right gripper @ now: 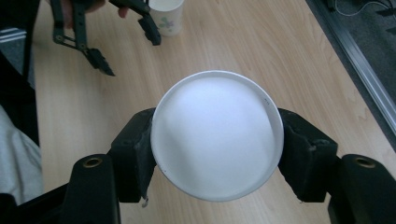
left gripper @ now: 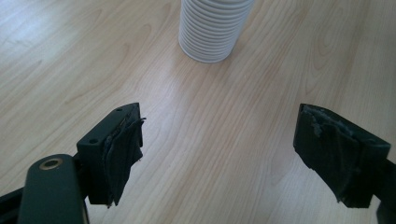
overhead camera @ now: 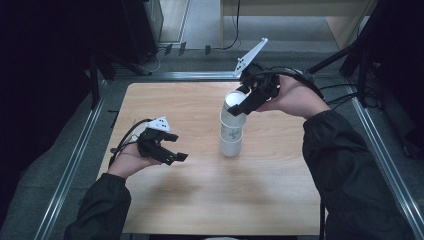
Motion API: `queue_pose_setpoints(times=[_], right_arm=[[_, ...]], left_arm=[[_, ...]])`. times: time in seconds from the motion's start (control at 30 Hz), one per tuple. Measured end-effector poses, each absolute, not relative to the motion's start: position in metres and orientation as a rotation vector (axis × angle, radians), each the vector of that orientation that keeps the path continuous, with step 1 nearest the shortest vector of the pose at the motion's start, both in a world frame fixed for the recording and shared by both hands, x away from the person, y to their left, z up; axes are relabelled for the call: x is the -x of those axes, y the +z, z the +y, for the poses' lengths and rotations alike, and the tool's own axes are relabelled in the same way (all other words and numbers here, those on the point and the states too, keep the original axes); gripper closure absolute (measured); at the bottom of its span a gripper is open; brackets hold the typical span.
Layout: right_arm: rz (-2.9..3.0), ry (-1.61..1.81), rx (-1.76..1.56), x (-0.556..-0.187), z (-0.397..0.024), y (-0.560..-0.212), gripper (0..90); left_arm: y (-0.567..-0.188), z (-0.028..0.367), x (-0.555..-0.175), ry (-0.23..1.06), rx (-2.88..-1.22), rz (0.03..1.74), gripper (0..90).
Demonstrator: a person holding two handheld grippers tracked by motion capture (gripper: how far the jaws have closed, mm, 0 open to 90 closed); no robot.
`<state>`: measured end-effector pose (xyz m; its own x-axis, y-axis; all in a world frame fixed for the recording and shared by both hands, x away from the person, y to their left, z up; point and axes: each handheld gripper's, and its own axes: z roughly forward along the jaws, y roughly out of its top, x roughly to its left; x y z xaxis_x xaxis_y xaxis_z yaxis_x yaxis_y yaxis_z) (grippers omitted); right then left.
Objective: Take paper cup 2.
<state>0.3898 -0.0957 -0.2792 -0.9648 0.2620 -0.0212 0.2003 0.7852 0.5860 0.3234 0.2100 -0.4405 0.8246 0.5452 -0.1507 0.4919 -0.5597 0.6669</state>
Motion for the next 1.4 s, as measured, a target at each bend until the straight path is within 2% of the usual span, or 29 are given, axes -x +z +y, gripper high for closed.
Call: queue_pose_setpoints(times=[0.23,0.63,0.77,0.83,1.1,1.4], right_arm=[[2.882,0.972,-0.331,-0.366,-0.105,-0.285,35.3],[2.894,1.138,-0.259,-0.334,-0.118,-0.331,35.5],[2.899,1.201,-0.290,-0.333,-0.124,-0.353,35.6],[2.899,1.230,-0.281,-0.333,-0.126,-0.364,35.6],[2.921,1.276,-0.353,-0.333,-0.133,-0.404,35.6],[2.912,1.335,-0.390,-0.331,-0.135,-0.427,35.7]], left_arm=[[-0.437,0.204,-0.320,0.086,-2.253,0.728,16.0],[-0.430,0.192,-0.315,0.038,-2.215,0.647,16.0],[-0.429,0.185,-0.315,0.010,-2.192,0.606,17.0],[-0.430,0.181,-0.315,-0.012,-2.172,0.563,23.1],[-0.440,0.161,-0.318,-0.067,-2.182,0.519,22.0],[-0.452,0.152,-0.319,-0.097,-2.194,0.487,21.3]])
